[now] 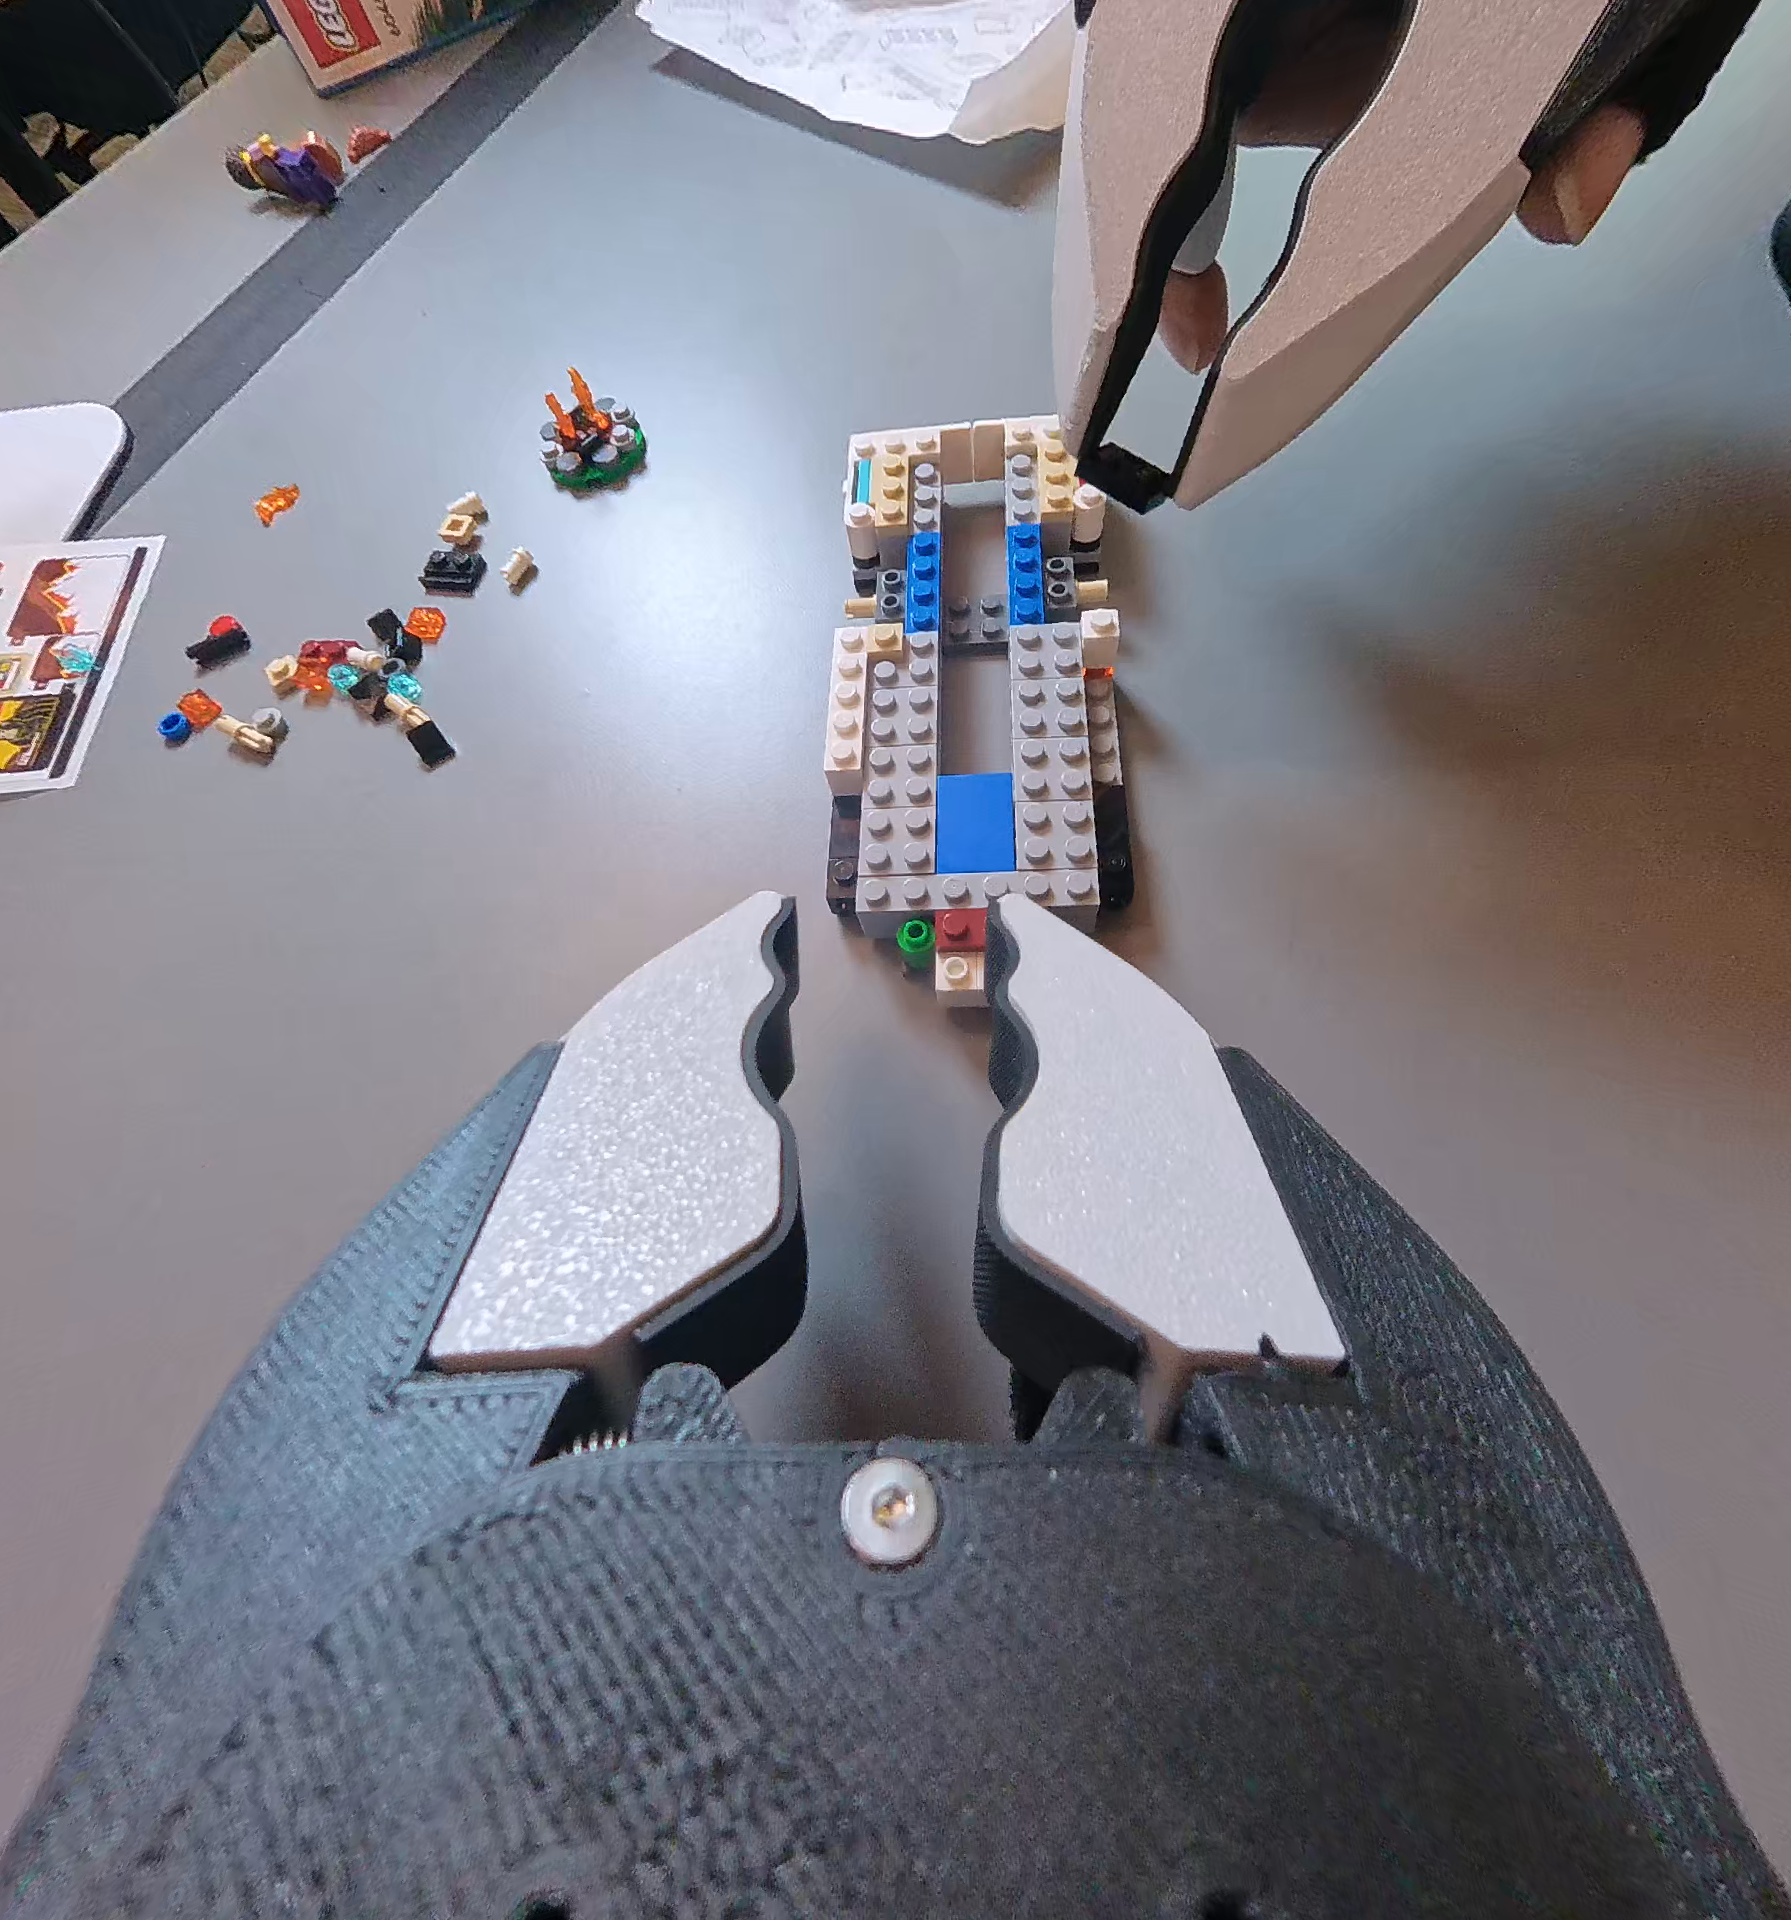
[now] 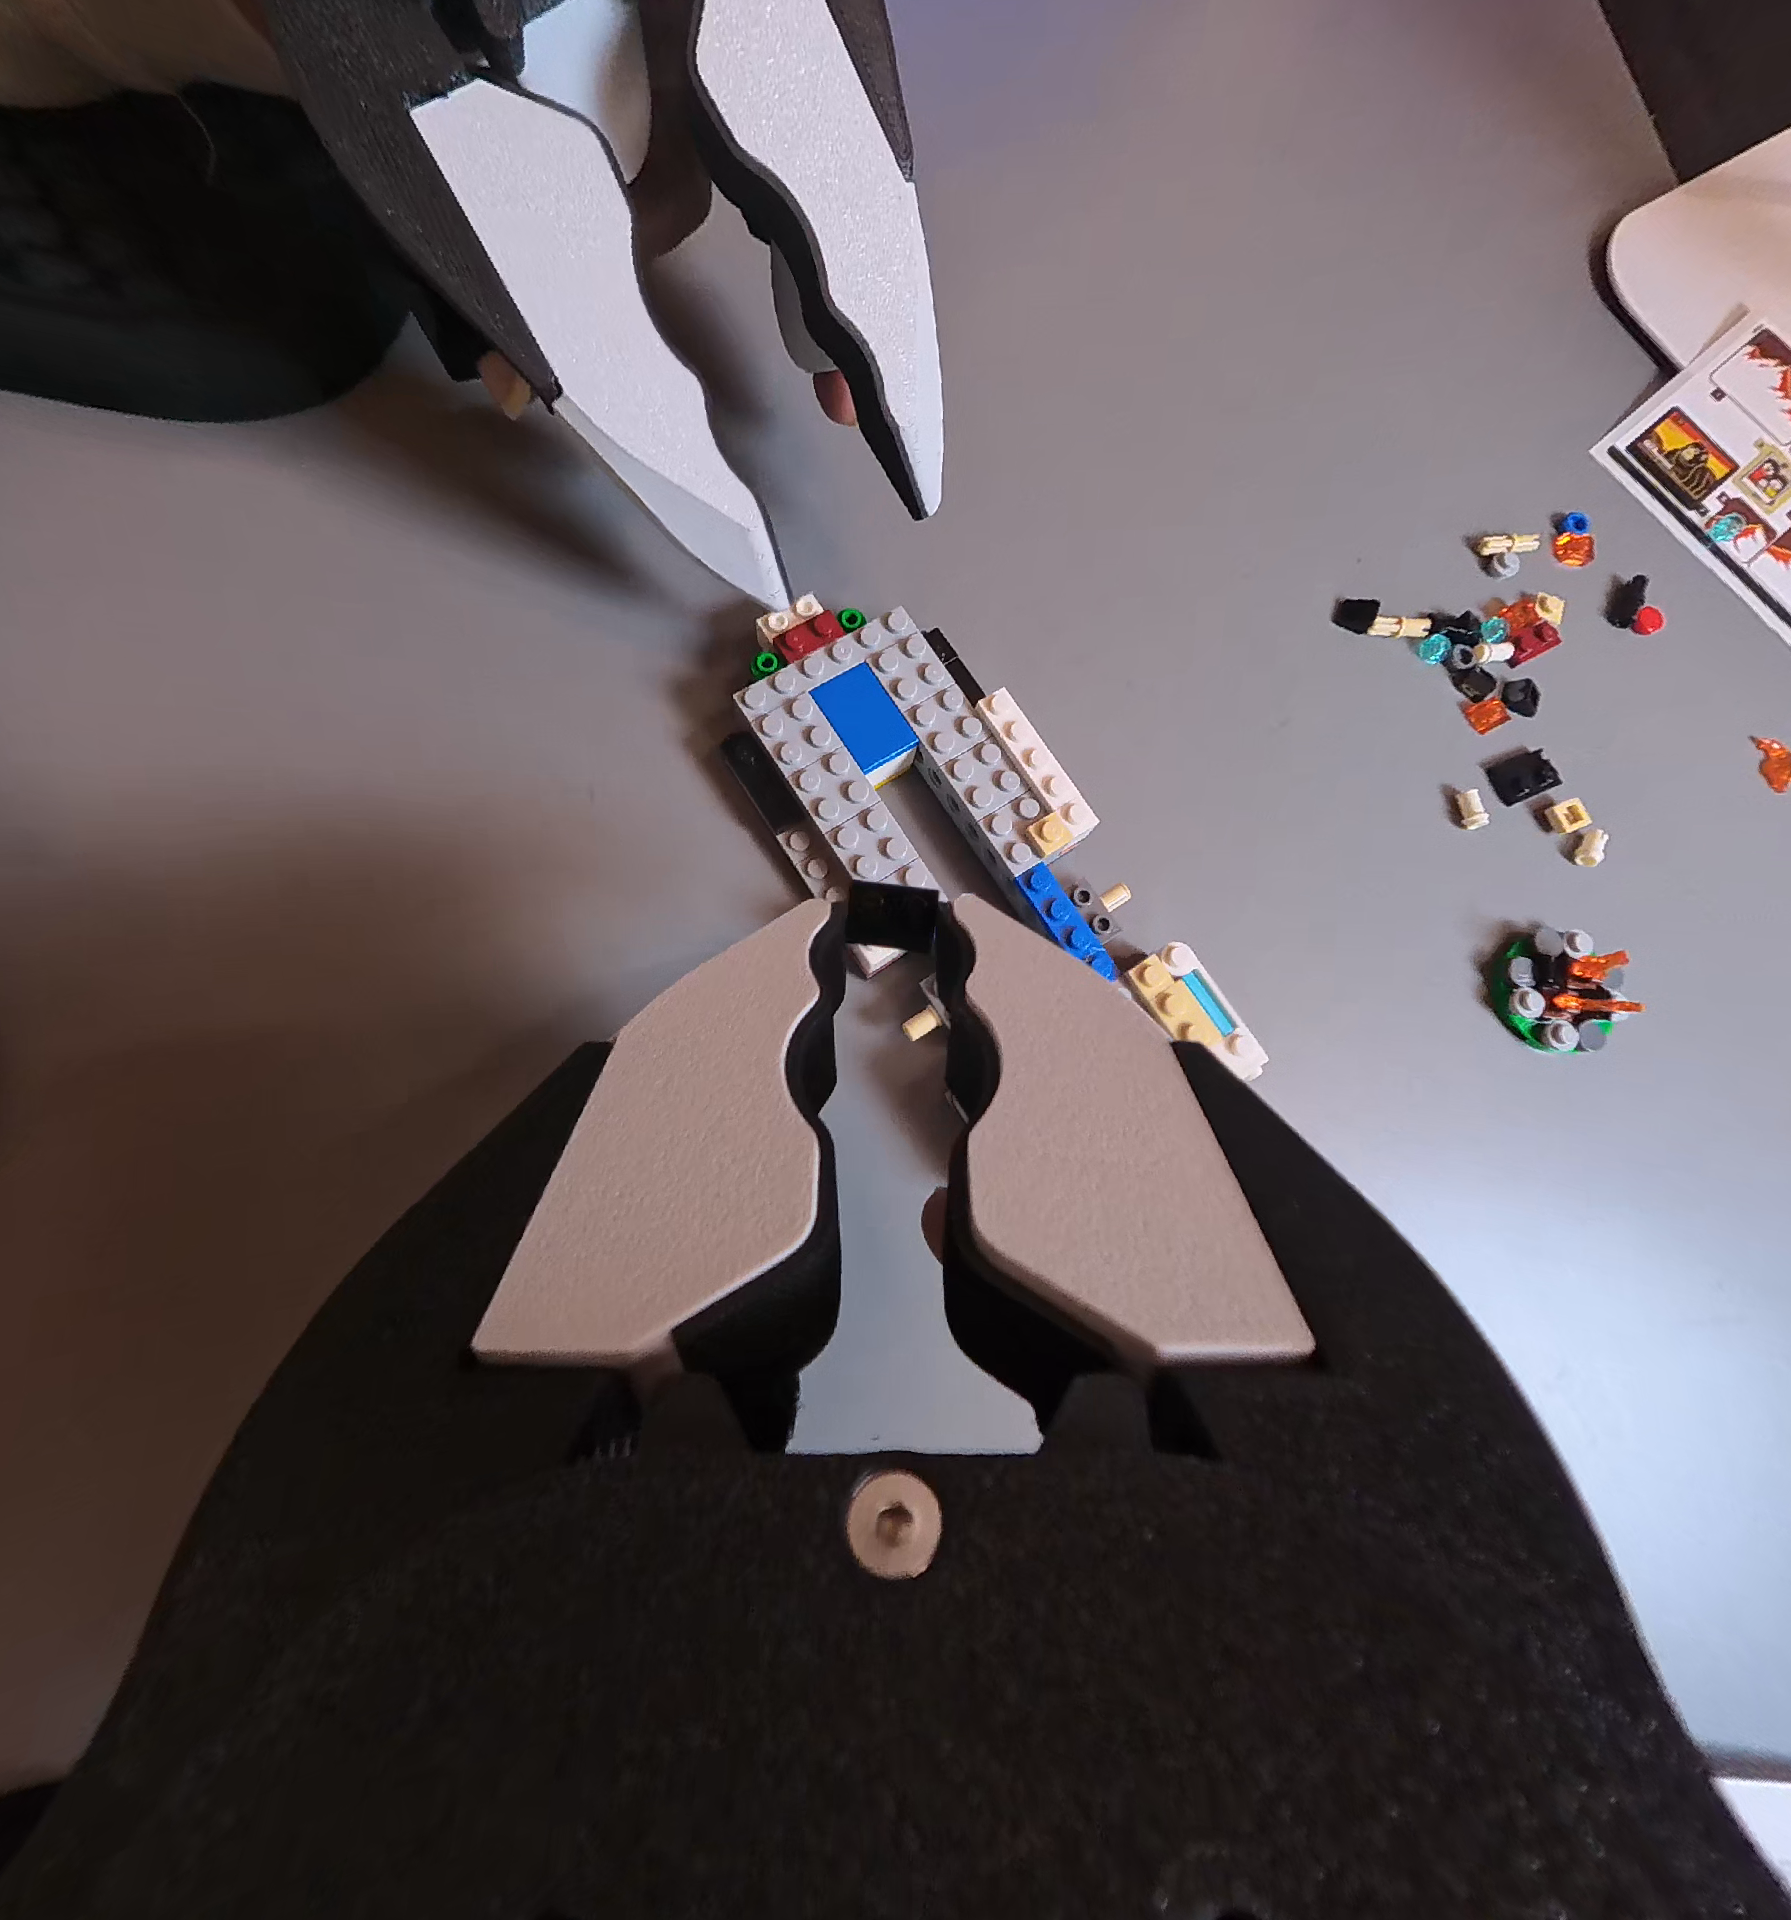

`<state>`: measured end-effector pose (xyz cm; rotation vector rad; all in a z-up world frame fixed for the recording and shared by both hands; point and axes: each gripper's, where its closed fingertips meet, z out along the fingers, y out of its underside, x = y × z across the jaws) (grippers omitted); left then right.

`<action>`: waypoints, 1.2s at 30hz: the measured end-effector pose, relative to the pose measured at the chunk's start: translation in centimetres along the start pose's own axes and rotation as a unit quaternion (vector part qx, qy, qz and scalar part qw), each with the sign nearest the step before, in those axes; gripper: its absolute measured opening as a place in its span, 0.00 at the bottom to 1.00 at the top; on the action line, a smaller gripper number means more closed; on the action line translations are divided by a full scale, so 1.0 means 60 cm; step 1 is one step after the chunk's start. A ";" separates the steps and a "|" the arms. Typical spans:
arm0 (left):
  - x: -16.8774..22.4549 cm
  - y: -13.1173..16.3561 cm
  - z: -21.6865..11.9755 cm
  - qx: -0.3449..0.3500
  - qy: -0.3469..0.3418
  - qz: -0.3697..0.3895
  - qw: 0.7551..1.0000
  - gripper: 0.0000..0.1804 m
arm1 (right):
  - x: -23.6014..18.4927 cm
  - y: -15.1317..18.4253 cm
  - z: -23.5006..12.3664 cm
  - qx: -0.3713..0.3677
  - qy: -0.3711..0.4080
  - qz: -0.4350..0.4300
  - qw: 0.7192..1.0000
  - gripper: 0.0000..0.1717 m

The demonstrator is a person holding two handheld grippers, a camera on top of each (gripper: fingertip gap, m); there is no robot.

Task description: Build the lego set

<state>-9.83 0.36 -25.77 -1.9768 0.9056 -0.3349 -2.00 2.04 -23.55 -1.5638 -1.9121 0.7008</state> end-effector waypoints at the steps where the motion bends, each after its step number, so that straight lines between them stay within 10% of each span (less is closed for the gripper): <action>1: 0.000 -0.002 -0.001 0.003 0.000 -0.001 1.000 0.18 | 0.001 -0.001 0.000 0.001 0.001 -0.002 1.000 0.09; 17: -0.005 -0.019 -0.010 0.043 0.011 -0.030 0.999 0.13 | 0.025 -0.089 0.042 -0.001 -0.140 -0.244 0.960 0.10; 36: -0.004 0.000 0.000 0.026 0.031 -0.042 0.998 0.09 | -0.002 -0.049 0.120 -0.106 -0.258 -0.334 0.901 0.10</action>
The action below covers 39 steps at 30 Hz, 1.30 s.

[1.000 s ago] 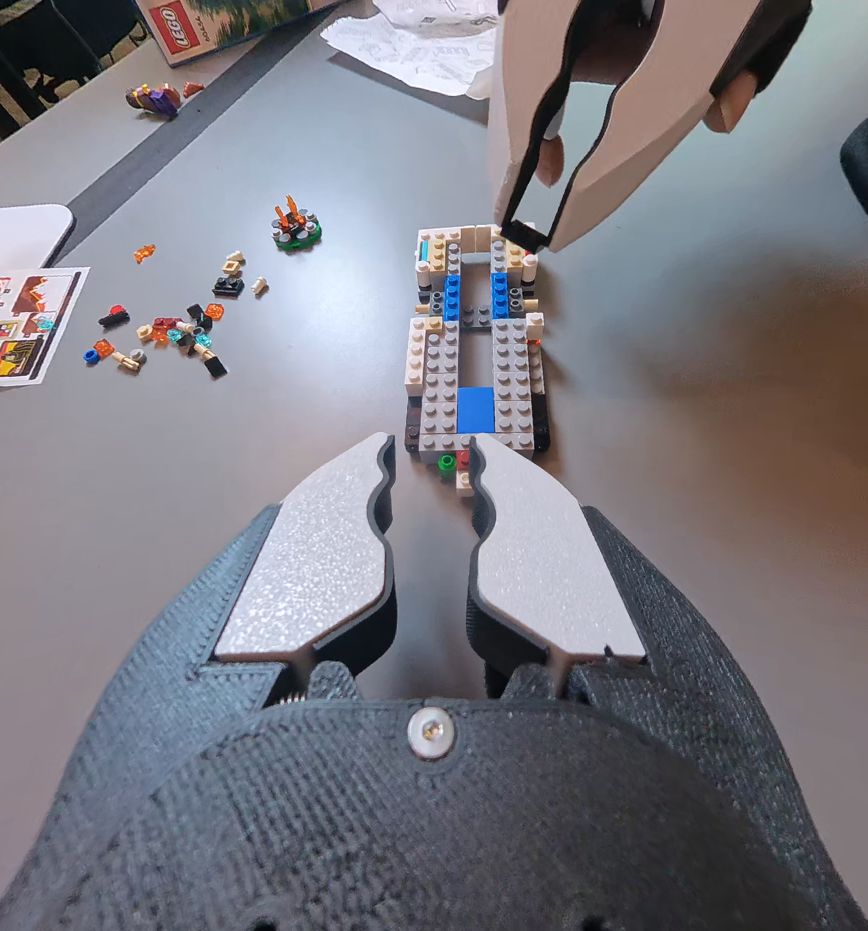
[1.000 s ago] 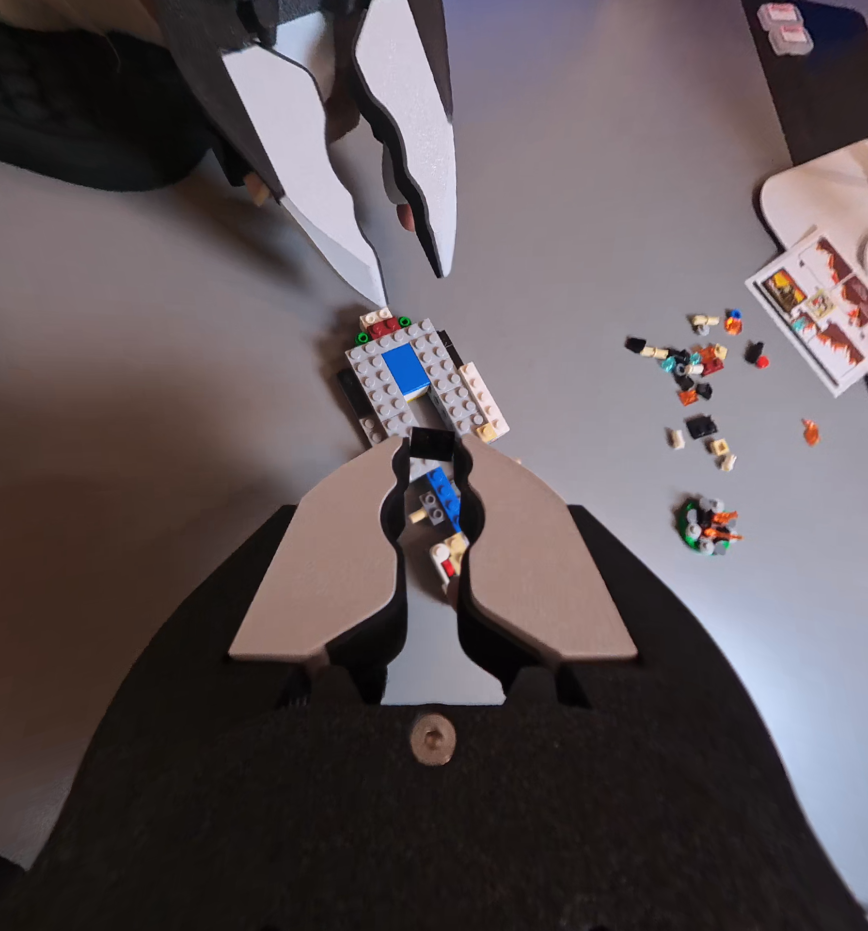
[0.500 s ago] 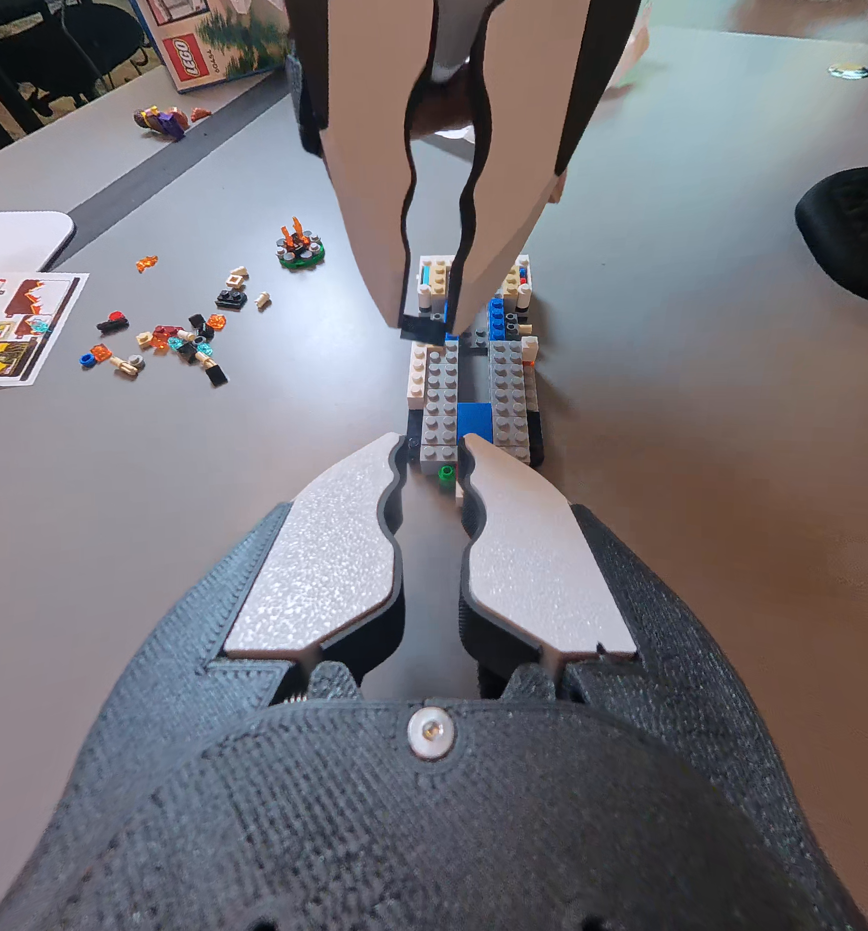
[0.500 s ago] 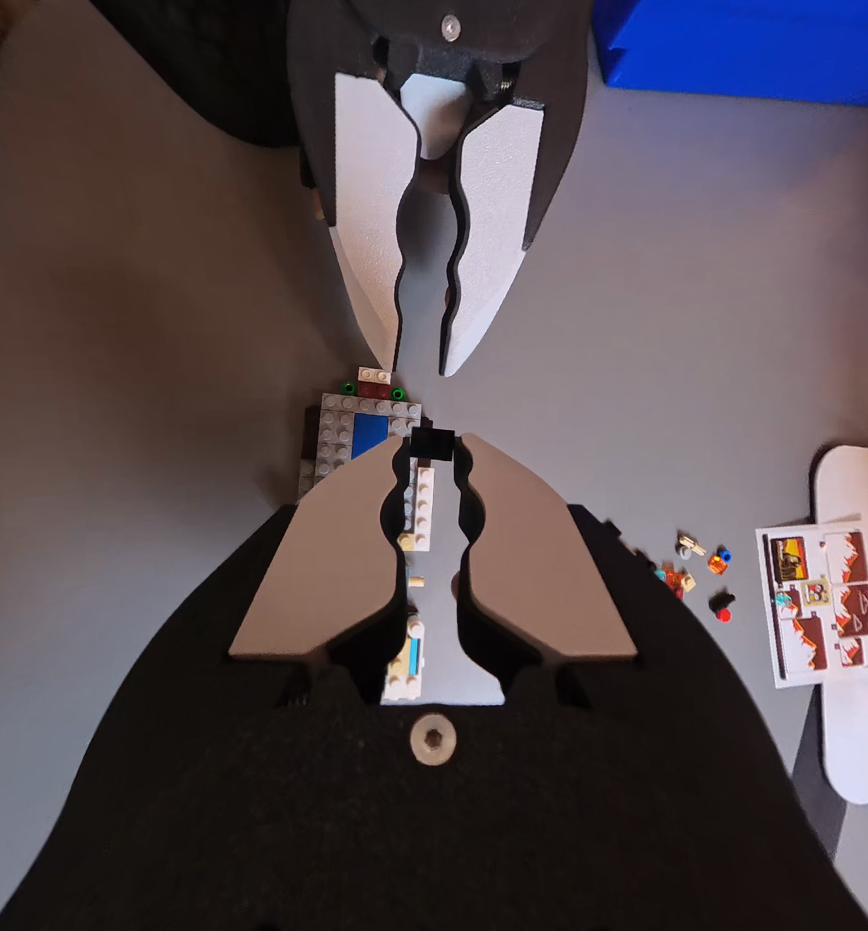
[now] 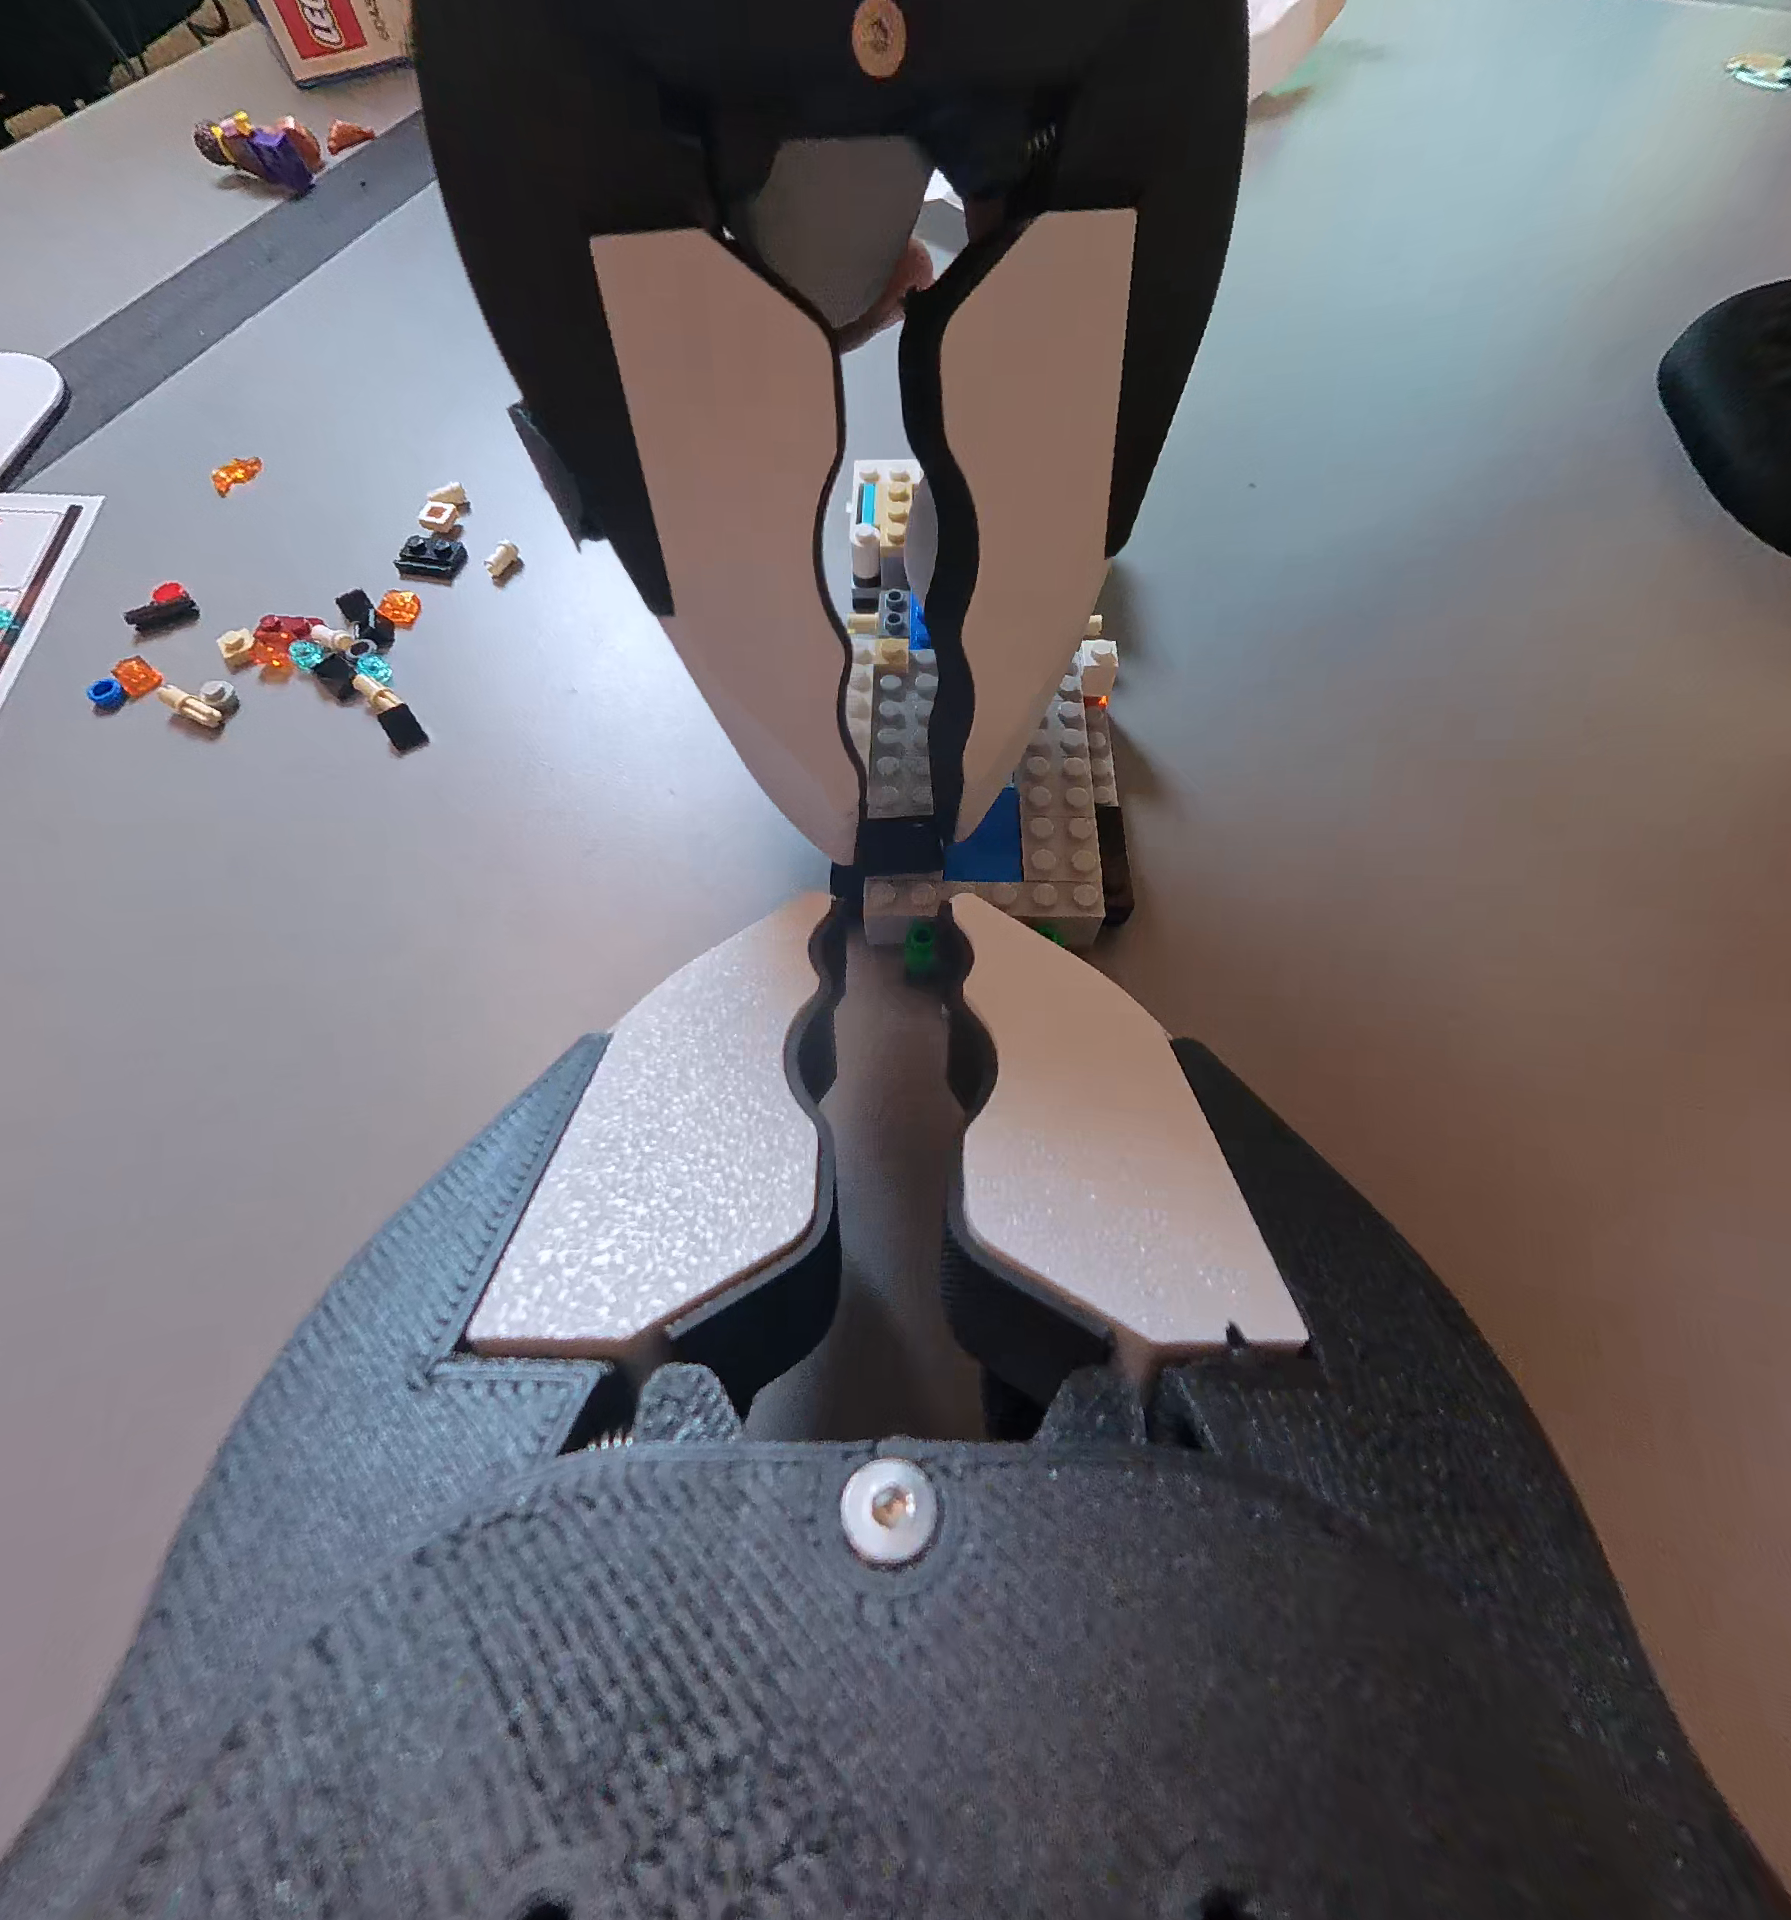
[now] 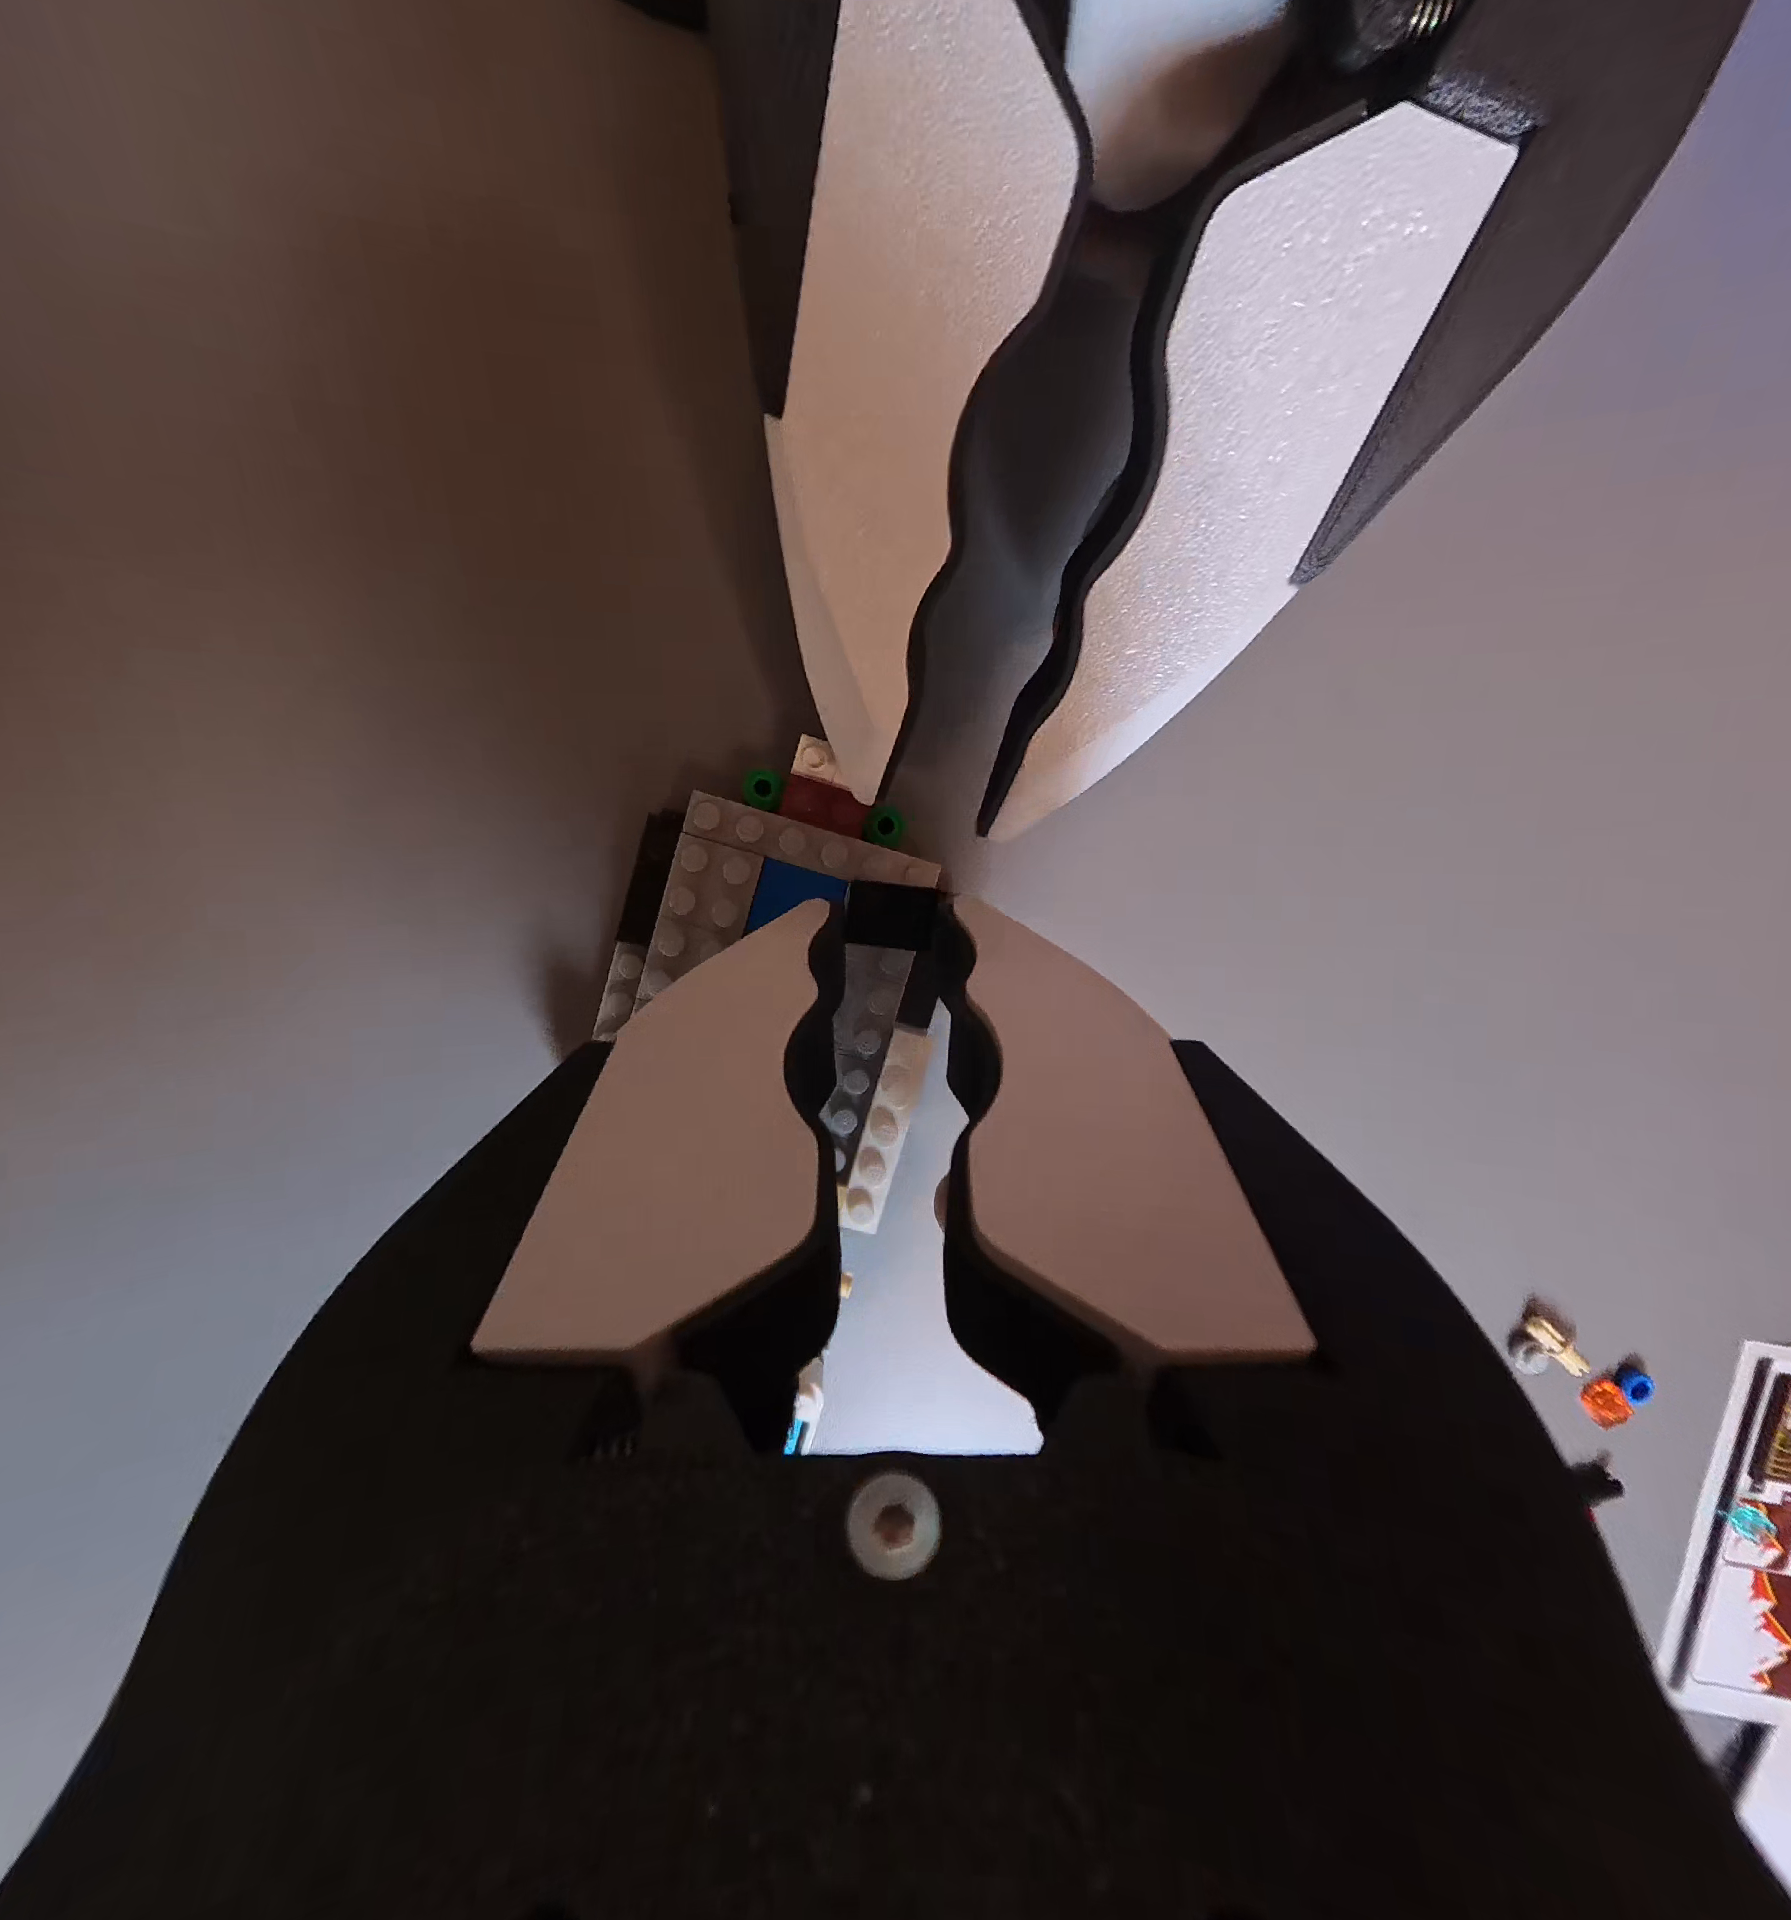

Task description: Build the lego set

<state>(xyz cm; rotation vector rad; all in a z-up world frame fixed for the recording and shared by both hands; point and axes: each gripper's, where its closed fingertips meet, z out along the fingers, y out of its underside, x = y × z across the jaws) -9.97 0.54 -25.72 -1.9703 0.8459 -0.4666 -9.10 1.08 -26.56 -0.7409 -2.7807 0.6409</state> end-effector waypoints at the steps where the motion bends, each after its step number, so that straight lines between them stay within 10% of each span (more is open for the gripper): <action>1: 0.000 0.001 0.000 -0.001 0.001 0.000 1.000 0.09 | -0.001 0.001 0.002 -0.001 -0.005 0.004 1.000 0.10; 15: 0.002 0.001 0.005 -0.004 0.019 -0.011 1.000 0.14 | -0.034 0.012 -0.059 0.075 0.068 0.122 0.987 0.18; 25: -0.001 -0.019 0.032 -0.032 0.091 0.009 0.995 0.18 | -0.105 0.145 -0.098 0.096 0.163 0.279 0.941 0.29; 39: 0.001 -0.003 0.035 -0.082 0.090 0.023 0.992 0.10 | -0.072 0.163 -0.065 0.092 0.105 0.264 0.955 0.41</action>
